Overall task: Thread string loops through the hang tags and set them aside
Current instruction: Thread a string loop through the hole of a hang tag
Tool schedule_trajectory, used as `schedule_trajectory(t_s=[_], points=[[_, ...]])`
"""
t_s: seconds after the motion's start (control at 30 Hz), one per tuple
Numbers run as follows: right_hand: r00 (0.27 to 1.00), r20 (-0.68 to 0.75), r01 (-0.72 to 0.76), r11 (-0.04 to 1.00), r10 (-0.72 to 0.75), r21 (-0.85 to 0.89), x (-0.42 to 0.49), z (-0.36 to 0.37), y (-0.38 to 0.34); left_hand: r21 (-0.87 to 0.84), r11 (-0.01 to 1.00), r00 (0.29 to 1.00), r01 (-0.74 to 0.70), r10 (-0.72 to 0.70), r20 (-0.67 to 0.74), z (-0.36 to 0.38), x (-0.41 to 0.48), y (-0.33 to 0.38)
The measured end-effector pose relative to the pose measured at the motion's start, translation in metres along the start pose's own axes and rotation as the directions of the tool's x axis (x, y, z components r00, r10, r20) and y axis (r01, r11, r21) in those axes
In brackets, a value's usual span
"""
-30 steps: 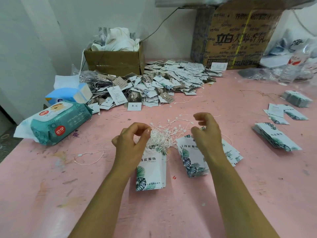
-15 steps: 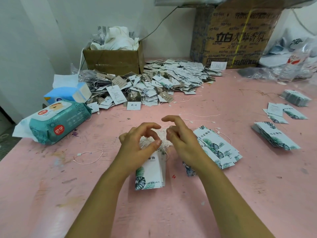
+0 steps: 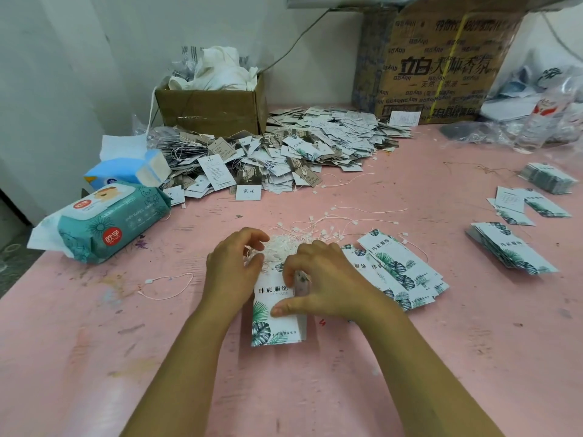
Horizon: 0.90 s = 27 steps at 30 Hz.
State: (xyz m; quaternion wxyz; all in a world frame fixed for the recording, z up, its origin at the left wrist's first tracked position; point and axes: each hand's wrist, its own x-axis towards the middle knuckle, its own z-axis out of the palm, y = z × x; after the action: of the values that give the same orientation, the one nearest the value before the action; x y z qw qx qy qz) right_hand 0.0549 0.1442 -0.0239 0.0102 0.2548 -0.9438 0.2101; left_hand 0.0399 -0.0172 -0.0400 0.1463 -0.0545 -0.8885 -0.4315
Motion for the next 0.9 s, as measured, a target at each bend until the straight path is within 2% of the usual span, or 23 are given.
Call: schedule_trajectory(t_s=[0.27, 0.37, 0.47, 0.63, 0.73, 0.8, 0.9], points=[[0.990, 0.102, -0.089, 0.995, 0.092, -0.039, 0.001, -0.002, 0.000, 0.035, 0.993, 0.982, 0.110, -0.103, -0.156, -0.001, 0.002, -0.003], [0.981, 0.142, -0.127, 0.991, 0.133, -0.050, 0.000, -0.001, 0.002, -0.036, 0.996, 0.995, 0.081, -0.083, -0.048, -0.003, 0.000, 0.004], [0.980, 0.133, -0.144, 0.989, 0.148, -0.038, 0.000, -0.001, 0.004, -0.002, 0.999, 0.995, 0.038, -0.037, 0.088, -0.003, -0.002, 0.007], [0.989, 0.052, -0.140, 0.990, 0.139, 0.017, 0.001, -0.003, 0.006, 0.091, 0.996, 0.985, 0.012, -0.028, 0.172, -0.005, -0.003, 0.006], [0.993, -0.008, -0.121, 0.991, 0.122, 0.065, 0.000, -0.004, 0.008, 0.086, 0.996, 0.984, 0.035, -0.049, 0.170, -0.004, -0.002, 0.006], [0.993, -0.059, -0.092, 0.990, 0.098, 0.103, -0.001, -0.005, 0.007, -0.007, 0.997, 0.986, 0.075, -0.073, 0.149, -0.003, -0.001, 0.006], [0.957, -0.271, -0.041, 0.972, 0.105, 0.233, -0.003, -0.009, 0.005, -0.286, 0.939, 0.974, 0.193, -0.147, 0.174, -0.005, -0.001, 0.009]])
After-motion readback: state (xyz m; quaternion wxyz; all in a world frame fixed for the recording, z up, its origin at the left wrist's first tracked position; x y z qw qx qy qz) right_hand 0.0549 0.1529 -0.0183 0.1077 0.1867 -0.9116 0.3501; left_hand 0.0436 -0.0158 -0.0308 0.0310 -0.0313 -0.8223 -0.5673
